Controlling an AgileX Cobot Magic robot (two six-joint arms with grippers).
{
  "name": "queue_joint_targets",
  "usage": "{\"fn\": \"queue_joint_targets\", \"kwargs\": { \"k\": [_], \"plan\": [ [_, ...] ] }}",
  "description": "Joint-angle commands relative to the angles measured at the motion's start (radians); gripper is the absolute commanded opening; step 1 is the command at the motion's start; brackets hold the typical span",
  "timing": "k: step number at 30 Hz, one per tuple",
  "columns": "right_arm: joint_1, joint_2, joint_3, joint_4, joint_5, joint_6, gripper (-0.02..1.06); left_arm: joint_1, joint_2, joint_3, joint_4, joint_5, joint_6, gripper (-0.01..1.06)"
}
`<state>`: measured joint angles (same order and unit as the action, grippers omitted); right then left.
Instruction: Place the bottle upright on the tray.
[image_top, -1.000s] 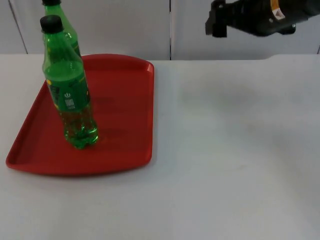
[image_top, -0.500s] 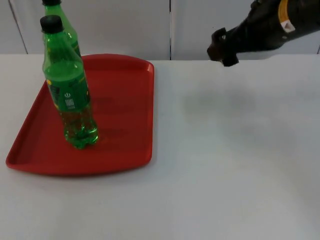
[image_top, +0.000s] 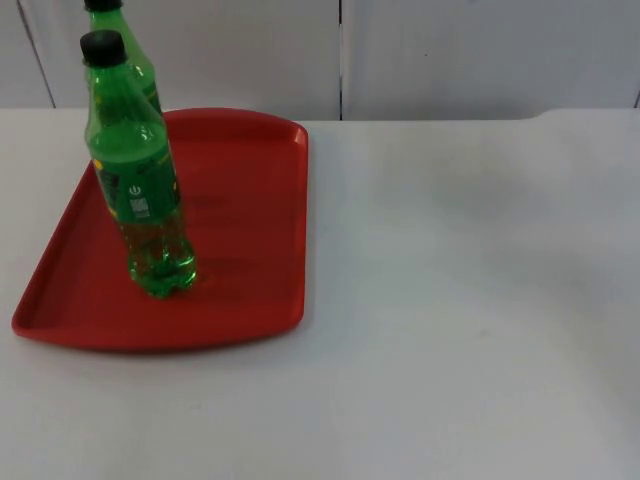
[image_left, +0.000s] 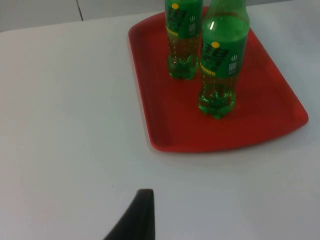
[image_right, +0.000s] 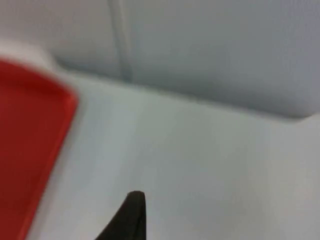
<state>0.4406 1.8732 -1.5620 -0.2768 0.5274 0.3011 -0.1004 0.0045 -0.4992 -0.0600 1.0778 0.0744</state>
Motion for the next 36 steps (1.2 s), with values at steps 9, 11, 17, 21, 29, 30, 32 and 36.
{"fn": "queue_joint_targets", "kwargs": {
  "k": [9,11,17,21,29,30,32,36],
  "plan": [
    [0.002,-0.006,0.001,0.357,0.144,-0.359,1.05,0.000,-0.004,0.004,-0.004,-0.002,-0.001,1.05],
    [0.013,-0.006,0.001,0.357,0.161,-0.359,1.05,0.000,-0.004,0.004,-0.004,-0.002,-0.001,1.05],
    [0.049,-0.074,0.067,0.354,0.091,-0.359,1.05,0.000,-0.004,0.004,-0.004,-0.002,-0.001,1.05],
    [0.070,-0.233,0.242,0.352,-0.086,-0.362,1.05,0.000,-0.004,0.004,-0.004,-0.002,-0.001,1.05],
    [0.070,-0.478,0.495,0.326,-0.166,-0.388,1.05,0.000,-0.004,0.004,-0.004,-0.002,-0.001,1.05],
    [0.070,-0.513,0.526,0.326,-0.170,-0.388,1.05,0.000,-0.004,0.004,-0.004,-0.002,-0.001,1.05],
    [0.070,-0.546,0.557,0.326,-0.178,-0.388,1.05,0.000,-0.004,0.004,-0.004,-0.002,-0.001,1.05],
    [0.070,-0.672,0.660,0.326,-0.187,-0.392,1.05,0.000,-0.004,0.004,-0.004,-0.002,-0.001,1.05]
  ]
}}
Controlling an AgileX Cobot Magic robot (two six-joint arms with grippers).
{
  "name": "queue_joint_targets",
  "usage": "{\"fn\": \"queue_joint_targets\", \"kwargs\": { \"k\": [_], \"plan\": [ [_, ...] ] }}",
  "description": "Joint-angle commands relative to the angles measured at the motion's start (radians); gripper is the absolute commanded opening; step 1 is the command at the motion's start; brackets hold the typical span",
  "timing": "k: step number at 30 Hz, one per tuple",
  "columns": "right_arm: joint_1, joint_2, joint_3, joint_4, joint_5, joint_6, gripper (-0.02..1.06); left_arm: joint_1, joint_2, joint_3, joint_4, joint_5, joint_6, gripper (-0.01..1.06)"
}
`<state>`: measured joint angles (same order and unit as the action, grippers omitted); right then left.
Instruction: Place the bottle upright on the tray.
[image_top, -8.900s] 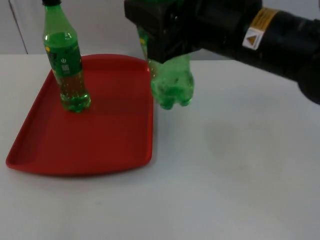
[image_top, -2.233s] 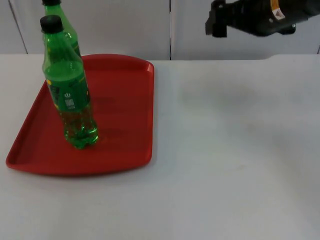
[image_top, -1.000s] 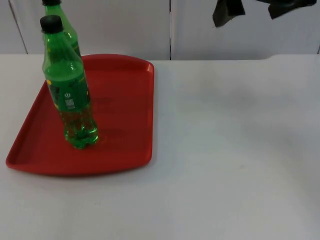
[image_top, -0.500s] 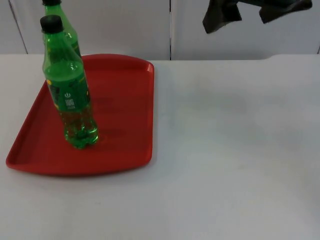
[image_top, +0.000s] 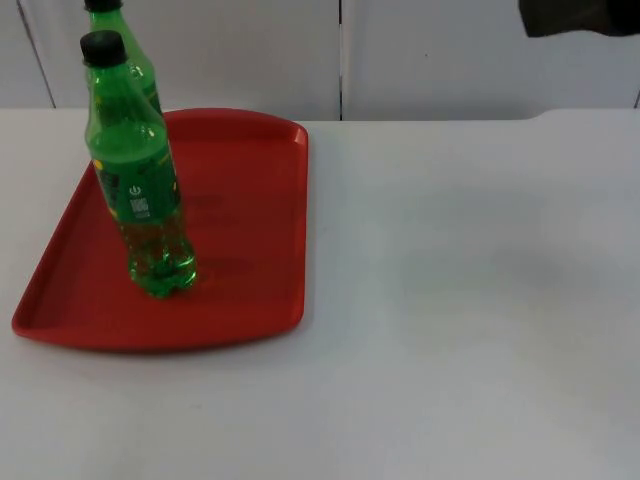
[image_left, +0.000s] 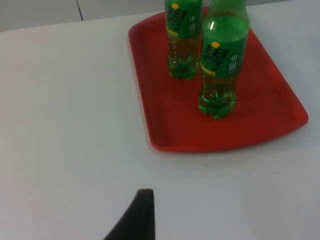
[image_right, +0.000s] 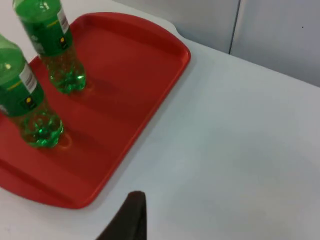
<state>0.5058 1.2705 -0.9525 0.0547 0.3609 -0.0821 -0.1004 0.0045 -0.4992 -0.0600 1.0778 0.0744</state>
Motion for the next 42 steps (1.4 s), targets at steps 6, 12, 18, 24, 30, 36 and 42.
{"fn": "queue_joint_targets", "kwargs": {
  "k": [6,12,18,24,30,36,42],
  "plan": [
    [0.005,-0.192,0.143,-0.005,-0.022,-0.012,1.05,0.000,-0.004,0.004,-0.004,-0.002,-0.001,1.05],
    [0.005,-0.389,0.252,-0.005,-0.021,-0.012,1.05,0.000,-0.004,0.004,-0.004,-0.002,-0.001,1.05],
    [0.005,-0.567,0.329,-0.026,0.013,-0.012,1.05,0.000,-0.004,0.004,-0.004,-0.002,-0.001,1.05],
    [0.005,-0.747,0.368,-0.034,0.142,-0.020,1.05,0.000,-0.004,0.004,-0.004,-0.002,-0.001,1.05],
    [0.005,-0.926,0.381,-0.078,0.337,-0.013,1.05,0.000,-0.004,0.004,-0.004,-0.002,-0.001,1.05],
    [0.005,-1.069,0.381,-0.080,0.482,-0.013,1.05,0.000,-0.004,0.004,-0.004,-0.002,-0.001,1.05],
    [0.005,-1.193,0.381,-0.091,0.606,0.016,1.05,0.000,-0.004,0.004,-0.004,-0.002,-0.001,1.05]
  ]
}}
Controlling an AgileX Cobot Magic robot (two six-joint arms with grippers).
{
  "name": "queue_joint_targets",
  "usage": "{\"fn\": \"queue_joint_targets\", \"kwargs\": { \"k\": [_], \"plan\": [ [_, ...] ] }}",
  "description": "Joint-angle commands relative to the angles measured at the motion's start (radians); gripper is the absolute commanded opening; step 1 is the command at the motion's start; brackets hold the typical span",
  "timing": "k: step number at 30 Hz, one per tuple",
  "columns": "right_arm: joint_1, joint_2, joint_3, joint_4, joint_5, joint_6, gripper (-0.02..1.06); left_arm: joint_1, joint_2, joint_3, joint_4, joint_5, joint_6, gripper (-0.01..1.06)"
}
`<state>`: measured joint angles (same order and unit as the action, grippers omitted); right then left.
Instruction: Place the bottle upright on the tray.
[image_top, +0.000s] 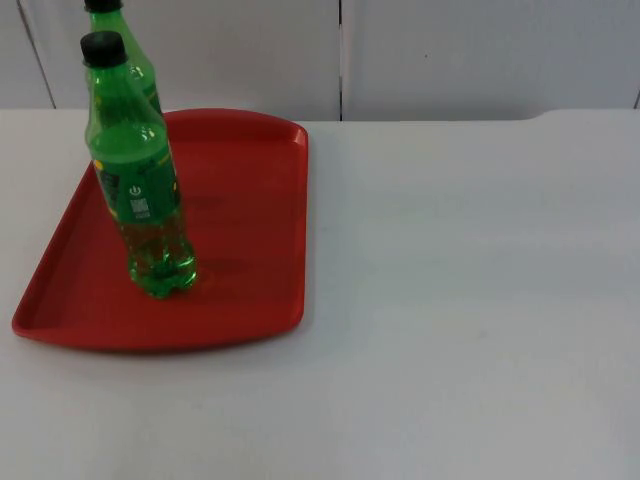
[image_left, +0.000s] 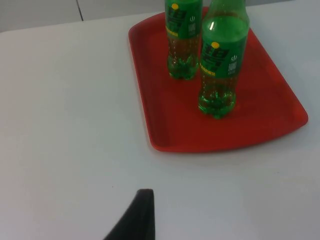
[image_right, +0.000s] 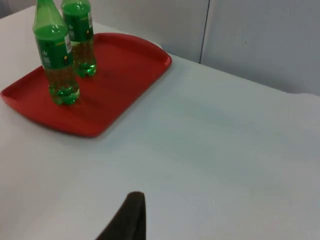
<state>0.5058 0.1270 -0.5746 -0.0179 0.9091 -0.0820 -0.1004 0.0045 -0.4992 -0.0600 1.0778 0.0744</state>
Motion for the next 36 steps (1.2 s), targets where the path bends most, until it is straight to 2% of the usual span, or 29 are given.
{"fn": "queue_joint_targets", "kwargs": {
  "k": [1,2,6,18,21,36],
  "plan": [
    [0.005,-0.069,0.003,-0.036,0.079,0.036,1.05,0.000,-0.004,0.004,-0.004,-0.002,-0.001,1.05],
    [0.005,-0.069,0.003,-0.036,0.079,0.036,1.05,0.000,-0.004,0.004,-0.004,-0.002,-0.001,1.05],
    [0.005,-0.127,0.013,-0.102,0.146,0.143,1.05,0.000,-0.004,0.004,-0.004,-0.002,-0.001,1.05],
    [0.005,-0.127,0.058,-0.047,0.170,0.132,1.05,0.000,-0.004,0.004,-0.004,-0.002,-0.001,1.05],
    [0.005,-0.127,0.058,-0.018,0.170,0.089,1.05,0.000,-0.004,0.004,-0.004,-0.002,-0.001,1.05],
    [0.005,-0.127,0.058,-0.006,0.170,0.074,1.05,0.000,-0.004,0.004,-0.004,-0.002,-0.001,1.05]
  ]
}}
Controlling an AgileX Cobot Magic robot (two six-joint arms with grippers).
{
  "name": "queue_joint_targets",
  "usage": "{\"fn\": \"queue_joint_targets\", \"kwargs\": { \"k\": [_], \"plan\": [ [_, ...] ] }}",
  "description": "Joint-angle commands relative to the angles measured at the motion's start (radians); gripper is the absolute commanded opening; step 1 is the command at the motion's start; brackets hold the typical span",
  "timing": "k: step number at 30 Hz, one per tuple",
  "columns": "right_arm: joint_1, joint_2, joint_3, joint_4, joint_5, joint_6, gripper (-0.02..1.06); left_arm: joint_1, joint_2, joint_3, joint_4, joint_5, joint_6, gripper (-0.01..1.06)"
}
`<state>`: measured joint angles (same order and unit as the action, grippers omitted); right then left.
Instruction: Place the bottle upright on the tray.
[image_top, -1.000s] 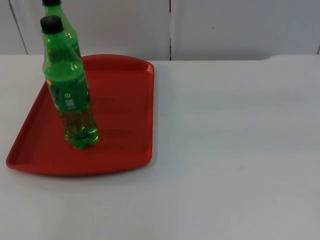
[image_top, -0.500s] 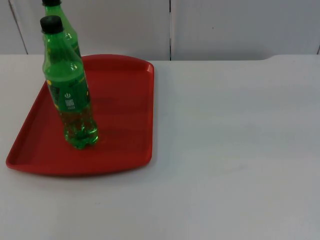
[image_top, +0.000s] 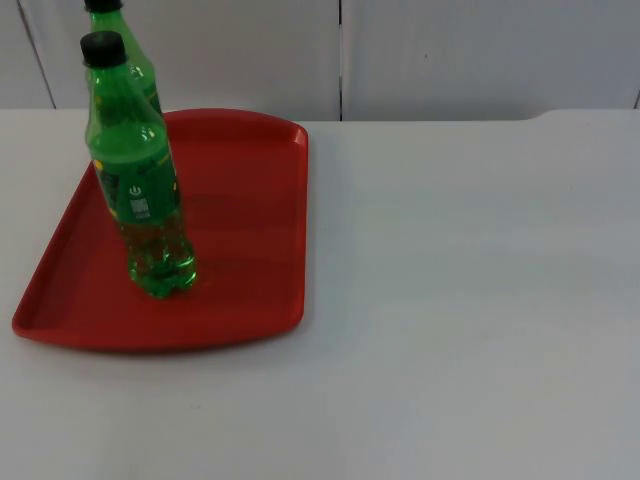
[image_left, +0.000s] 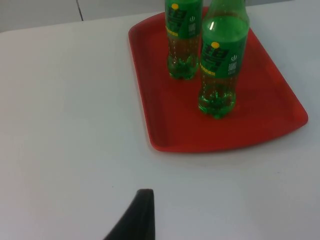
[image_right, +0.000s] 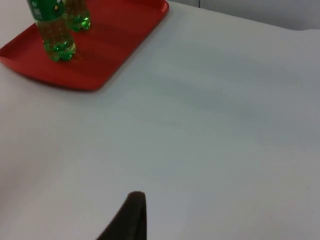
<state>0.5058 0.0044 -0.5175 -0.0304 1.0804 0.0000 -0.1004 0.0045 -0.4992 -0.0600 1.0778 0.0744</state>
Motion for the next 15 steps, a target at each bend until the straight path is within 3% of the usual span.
{"fn": "queue_joint_targets", "kwargs": {
  "k": [1,15],
  "plan": [
    [0.005,-0.004,0.001,0.007,-0.001,-0.008,1.05,0.000,-0.004,0.004,-0.004,-0.002,-0.001,1.05],
    [-0.035,-0.004,0.001,0.010,-0.003,-0.008,1.05,0.000,-0.004,0.004,-0.004,-0.002,-0.001,1.05]
  ]
}}
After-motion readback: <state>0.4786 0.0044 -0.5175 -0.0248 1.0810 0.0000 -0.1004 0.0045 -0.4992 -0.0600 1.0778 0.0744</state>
